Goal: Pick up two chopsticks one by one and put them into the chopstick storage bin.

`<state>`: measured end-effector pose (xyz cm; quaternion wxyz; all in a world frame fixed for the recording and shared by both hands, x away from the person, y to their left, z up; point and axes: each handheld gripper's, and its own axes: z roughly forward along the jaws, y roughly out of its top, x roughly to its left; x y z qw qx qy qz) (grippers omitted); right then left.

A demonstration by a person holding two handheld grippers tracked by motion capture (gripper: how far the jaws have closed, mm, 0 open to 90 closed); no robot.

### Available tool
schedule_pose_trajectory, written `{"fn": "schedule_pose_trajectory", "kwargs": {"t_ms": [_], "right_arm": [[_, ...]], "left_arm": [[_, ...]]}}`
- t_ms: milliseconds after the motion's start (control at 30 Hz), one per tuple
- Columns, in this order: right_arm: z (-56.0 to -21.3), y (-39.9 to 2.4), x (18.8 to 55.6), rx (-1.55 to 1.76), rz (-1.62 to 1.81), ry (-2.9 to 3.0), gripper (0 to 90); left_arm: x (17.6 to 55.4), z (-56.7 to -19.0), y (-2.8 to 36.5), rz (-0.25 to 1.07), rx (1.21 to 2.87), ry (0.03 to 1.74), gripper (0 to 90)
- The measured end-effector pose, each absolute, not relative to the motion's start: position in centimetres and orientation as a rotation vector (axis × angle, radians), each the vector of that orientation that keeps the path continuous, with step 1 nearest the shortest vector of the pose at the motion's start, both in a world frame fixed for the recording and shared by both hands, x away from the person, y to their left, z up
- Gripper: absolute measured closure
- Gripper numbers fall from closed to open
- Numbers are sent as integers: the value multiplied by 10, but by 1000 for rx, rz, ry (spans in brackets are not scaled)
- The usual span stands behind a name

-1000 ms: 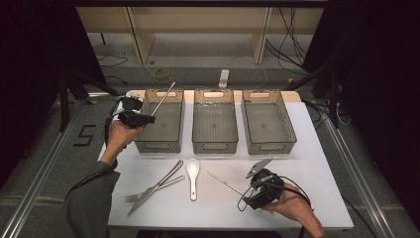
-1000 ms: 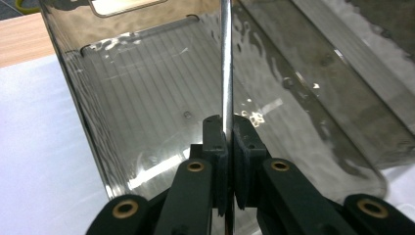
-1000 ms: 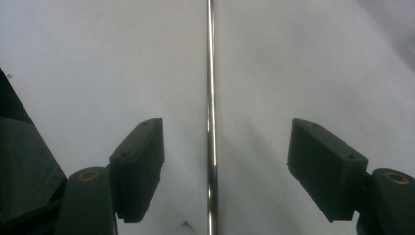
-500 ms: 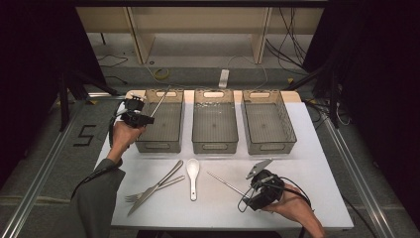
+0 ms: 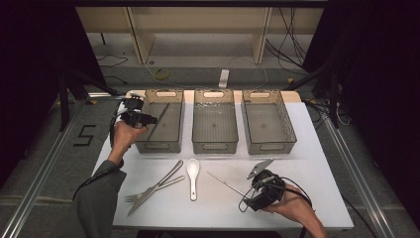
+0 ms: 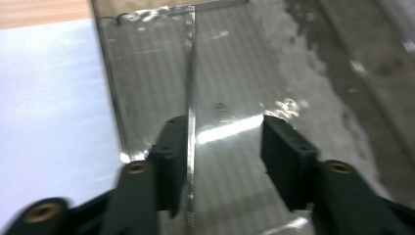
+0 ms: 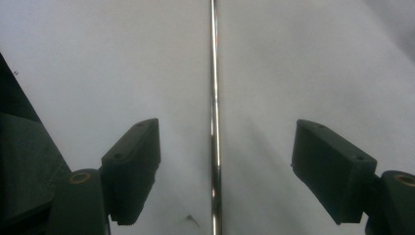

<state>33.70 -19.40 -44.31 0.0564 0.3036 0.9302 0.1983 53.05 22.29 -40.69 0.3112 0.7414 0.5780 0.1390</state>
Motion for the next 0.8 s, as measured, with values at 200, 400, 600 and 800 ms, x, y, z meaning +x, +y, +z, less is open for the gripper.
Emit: {"fn": "schedule_pose_trajectory", "kwargs": {"t_ms": [200,400,600,800], "right_arm": [[-441,-195,338,923,600,2816,272],[-440,-193,340,921,580,2821,275],[-437,-189,342,900,554,2815,281],[-437,-187,344,886,502,2814,297]], "left_arm": [[506,-396,222,274,1884,1426,339],[474,-388,215,253,1889,1276,264],[445,-389,200,284,1901,1152,241],[421,-394,190,230,1914,1049,208]]}}
